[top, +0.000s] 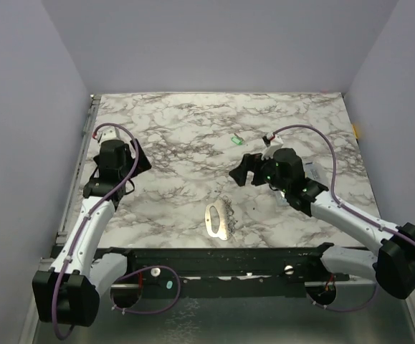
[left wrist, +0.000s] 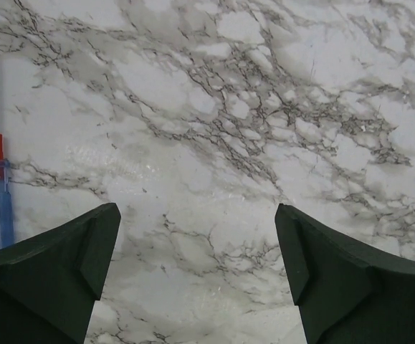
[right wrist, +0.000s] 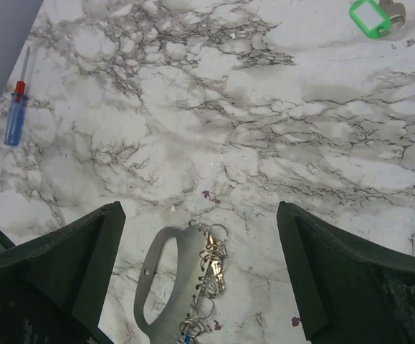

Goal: Put the keys on the keyring

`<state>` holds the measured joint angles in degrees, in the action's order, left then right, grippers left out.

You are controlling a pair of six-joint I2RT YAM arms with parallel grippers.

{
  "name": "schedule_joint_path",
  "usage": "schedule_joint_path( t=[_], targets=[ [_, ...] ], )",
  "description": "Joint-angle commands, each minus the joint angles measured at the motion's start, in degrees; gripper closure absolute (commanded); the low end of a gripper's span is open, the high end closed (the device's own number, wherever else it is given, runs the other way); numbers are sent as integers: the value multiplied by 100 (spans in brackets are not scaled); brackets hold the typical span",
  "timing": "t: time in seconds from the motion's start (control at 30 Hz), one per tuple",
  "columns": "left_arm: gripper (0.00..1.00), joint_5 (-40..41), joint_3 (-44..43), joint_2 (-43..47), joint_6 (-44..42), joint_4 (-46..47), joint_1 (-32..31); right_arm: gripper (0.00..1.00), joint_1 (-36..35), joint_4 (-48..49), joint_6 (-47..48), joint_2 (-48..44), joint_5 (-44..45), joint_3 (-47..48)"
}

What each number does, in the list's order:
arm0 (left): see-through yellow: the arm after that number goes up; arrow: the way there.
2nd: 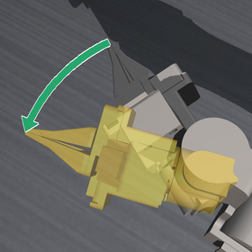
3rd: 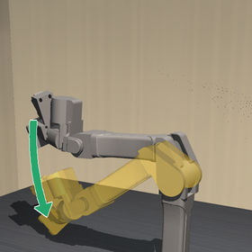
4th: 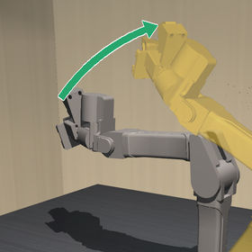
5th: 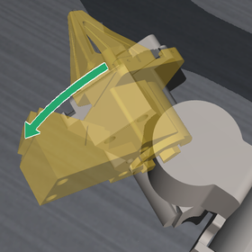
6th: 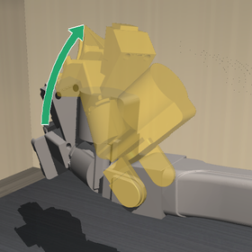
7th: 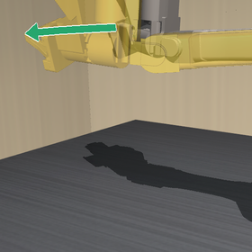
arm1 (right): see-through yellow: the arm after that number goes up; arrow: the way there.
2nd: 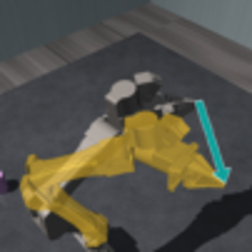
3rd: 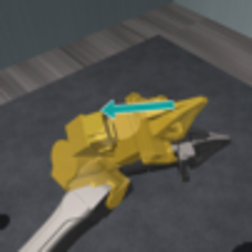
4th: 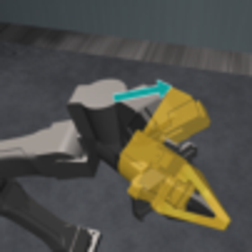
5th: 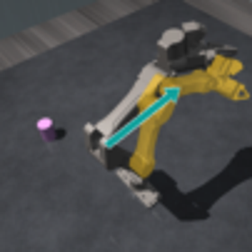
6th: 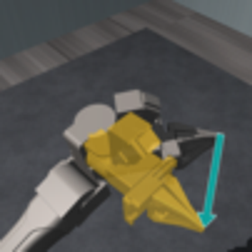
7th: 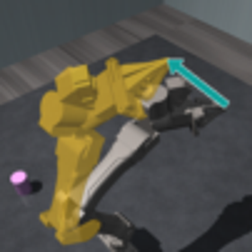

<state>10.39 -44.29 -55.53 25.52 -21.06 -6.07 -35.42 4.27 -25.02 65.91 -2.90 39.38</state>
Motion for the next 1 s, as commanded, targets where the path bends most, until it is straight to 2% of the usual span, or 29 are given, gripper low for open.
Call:
schedule_joint_path(
  t=[0.0,0.13,0.33,0.53,0.8,0.87,0.97],
  targets=[
    [2,-378,37,-202,-250,-269,-155,0,-13,-329,53,194,-145,337],
    [5,-376,-8,-467,-347,-279,-634,0,-18,-871,167,540,-466,625],
    [8,-395,-20,-644,-415,-285,-1472,0,-17,-895,332,432,-1085,326],
    [19,-450,-44,-937,-451,-285,-2441,1,-18,-1175,394,101,-1160,-20],
    [32,-313,-127,-1424,-278,-160,-3596,6,-17,-1945,-365,-234,960,36],
    [38,-279,-235,-1652,-271,-81,-3894,6,-18,-2098,-486,-328,1451,113],
    [42,-312,-327,-1990,-189,282,-4253,8,-18,-2155,-570,-564,1931,148]
  ],
)
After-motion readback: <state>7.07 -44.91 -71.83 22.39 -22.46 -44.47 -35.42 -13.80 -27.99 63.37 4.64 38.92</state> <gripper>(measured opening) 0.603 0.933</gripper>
